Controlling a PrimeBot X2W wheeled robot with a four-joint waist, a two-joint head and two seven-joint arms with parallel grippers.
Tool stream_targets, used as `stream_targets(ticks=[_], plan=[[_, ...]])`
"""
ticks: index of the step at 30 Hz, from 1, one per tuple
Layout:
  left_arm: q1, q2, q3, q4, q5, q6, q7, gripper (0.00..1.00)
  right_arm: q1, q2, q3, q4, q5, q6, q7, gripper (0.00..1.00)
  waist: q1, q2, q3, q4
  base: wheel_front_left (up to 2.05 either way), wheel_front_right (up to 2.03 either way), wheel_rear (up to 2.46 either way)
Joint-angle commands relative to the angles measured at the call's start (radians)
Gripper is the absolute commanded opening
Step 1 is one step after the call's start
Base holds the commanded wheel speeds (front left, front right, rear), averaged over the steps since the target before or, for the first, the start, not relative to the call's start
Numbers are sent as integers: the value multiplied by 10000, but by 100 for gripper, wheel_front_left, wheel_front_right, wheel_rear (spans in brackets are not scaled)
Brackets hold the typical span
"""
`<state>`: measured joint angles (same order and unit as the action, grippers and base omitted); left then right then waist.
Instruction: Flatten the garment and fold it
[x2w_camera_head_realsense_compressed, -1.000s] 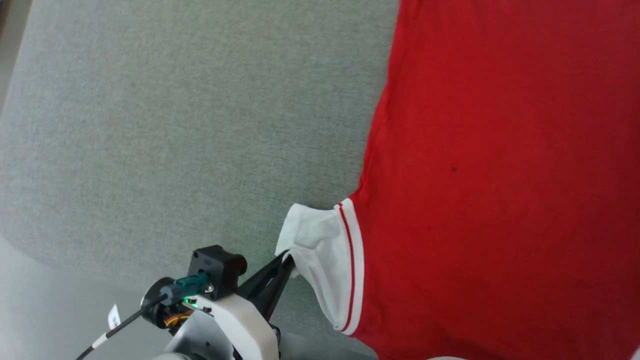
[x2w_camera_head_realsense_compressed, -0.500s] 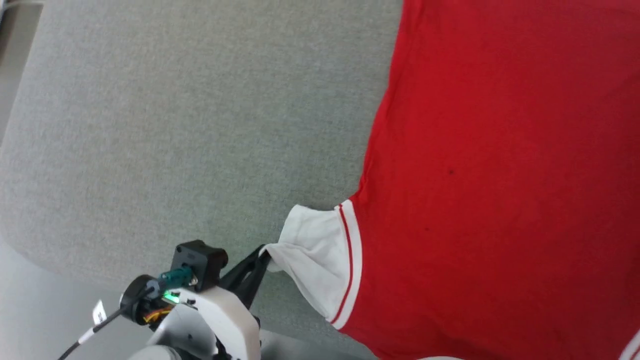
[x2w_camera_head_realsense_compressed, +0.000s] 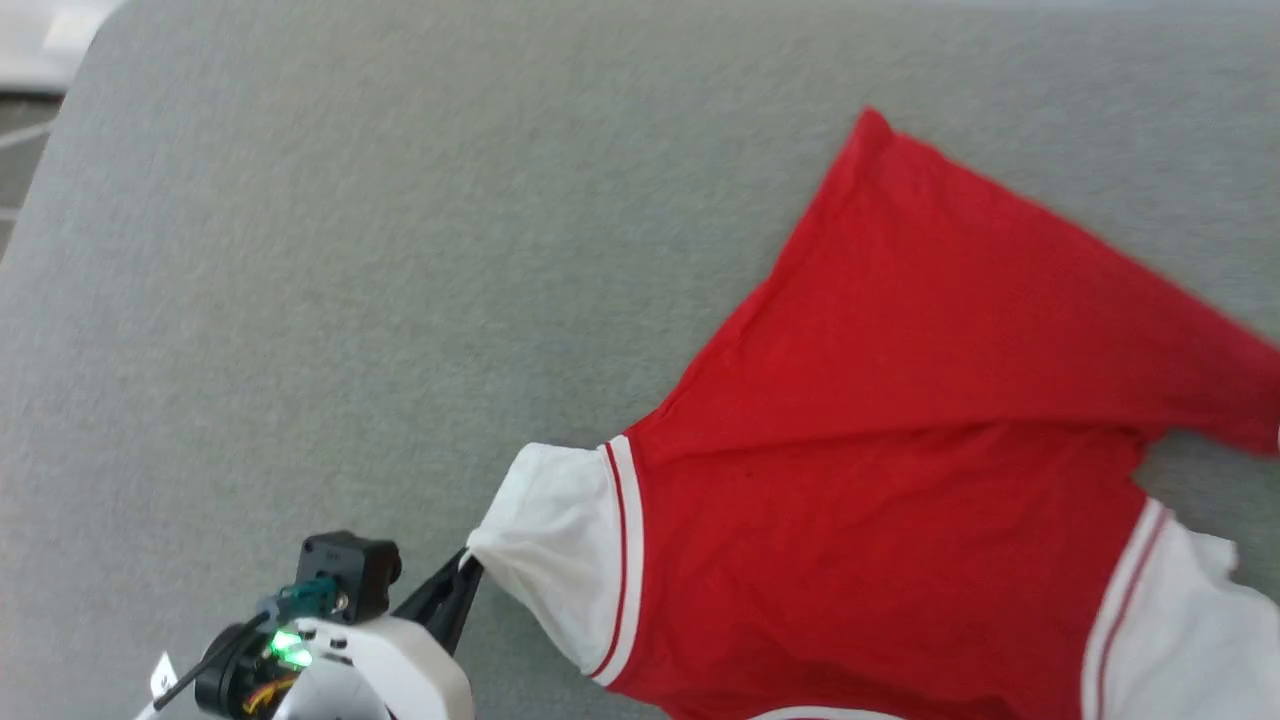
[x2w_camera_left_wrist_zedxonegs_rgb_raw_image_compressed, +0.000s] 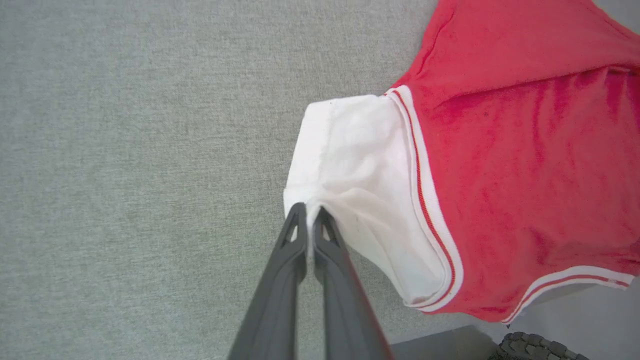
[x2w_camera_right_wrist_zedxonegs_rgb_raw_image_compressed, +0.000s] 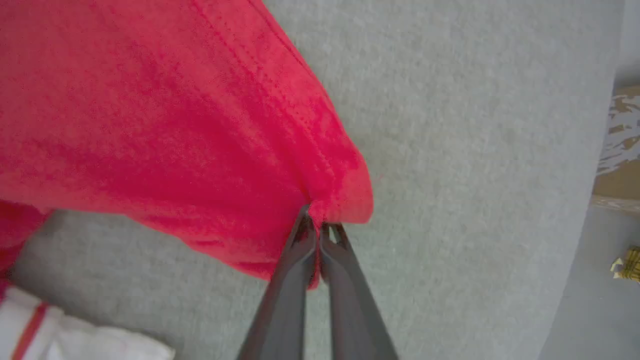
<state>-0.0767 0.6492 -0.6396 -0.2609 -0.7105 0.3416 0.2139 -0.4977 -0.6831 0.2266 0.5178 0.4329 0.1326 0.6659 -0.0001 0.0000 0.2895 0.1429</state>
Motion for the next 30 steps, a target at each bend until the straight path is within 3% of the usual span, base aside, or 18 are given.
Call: stream_targets(ticks=[1,8,15,21,22,23,30], plan=[[160,11,69,26,-145,86,-103,0,522,-60,-81,-289,57,-19,117,0,1,0,-1154,-1128,0,0,0],[528,14,118,22,-343,156,-237,0,3258,254,-1675,-2563,263,-19,1256,0,1,0,-1522,-1513,0,0,0],[524,-85,269,0,-414,161,-529,0,5563,1677,-3484,-4739,-151,-19,2575,0,1,0,-1577,-1489,0,0,0],[375,-106,210,-51,-341,123,-517,0,6423,2514,-3976,-5236,-655,-19,3073,0,1,0,-1483,-1346,0,0,0],[356,-103,204,-49,-326,129,-510,0,6445,2562,-4013,-5280,-706,-19,3080,21,1,0,-1458,-1309,0,0,0],[334,-104,201,-45,-309,138,-508,0,6435,2583,-4035,-5345,-740,-19,3062,98,1,0,-1437,-1265,0,0,0],[154,-206,196,-162,-158,239,-606,0,5667,2430,-4058,-6412,-181,-19,3385,100,1,0,-1203,-932,0,0,0]])
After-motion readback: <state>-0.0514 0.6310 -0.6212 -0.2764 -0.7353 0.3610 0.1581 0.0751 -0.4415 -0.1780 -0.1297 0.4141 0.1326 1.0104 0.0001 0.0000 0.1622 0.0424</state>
